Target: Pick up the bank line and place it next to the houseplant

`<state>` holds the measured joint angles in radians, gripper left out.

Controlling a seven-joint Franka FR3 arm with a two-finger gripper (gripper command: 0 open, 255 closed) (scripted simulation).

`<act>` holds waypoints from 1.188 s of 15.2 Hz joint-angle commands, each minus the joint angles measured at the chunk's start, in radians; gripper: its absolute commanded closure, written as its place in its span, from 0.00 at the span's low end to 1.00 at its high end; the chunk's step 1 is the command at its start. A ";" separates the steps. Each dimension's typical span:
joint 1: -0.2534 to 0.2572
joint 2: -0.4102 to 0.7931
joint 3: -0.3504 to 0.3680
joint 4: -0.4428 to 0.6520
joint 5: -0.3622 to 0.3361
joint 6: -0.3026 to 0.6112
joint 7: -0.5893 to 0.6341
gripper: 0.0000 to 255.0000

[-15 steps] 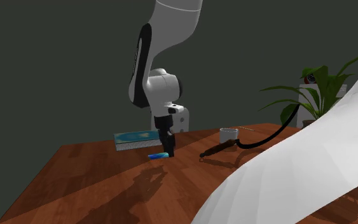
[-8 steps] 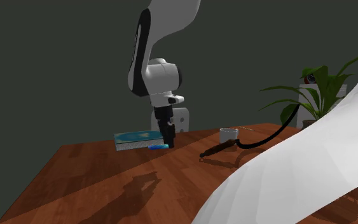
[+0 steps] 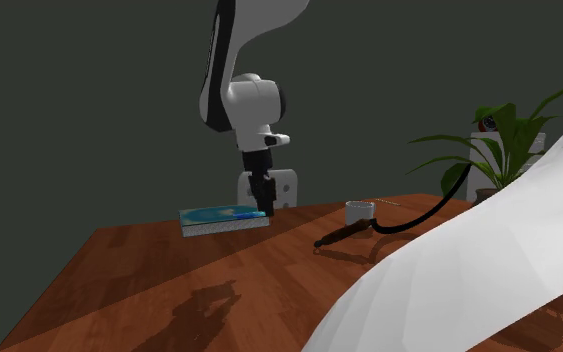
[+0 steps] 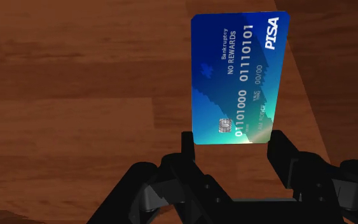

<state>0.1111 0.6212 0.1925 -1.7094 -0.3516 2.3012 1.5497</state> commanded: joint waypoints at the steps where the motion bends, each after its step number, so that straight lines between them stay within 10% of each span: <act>1: -0.002 -0.022 0.005 -0.005 0.007 -0.017 -0.004 1.00; 18: -0.017 -0.147 0.033 0.039 0.057 -0.181 -0.055 1.00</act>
<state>0.0958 0.4862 0.2239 -1.6682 -0.2986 2.1303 1.4984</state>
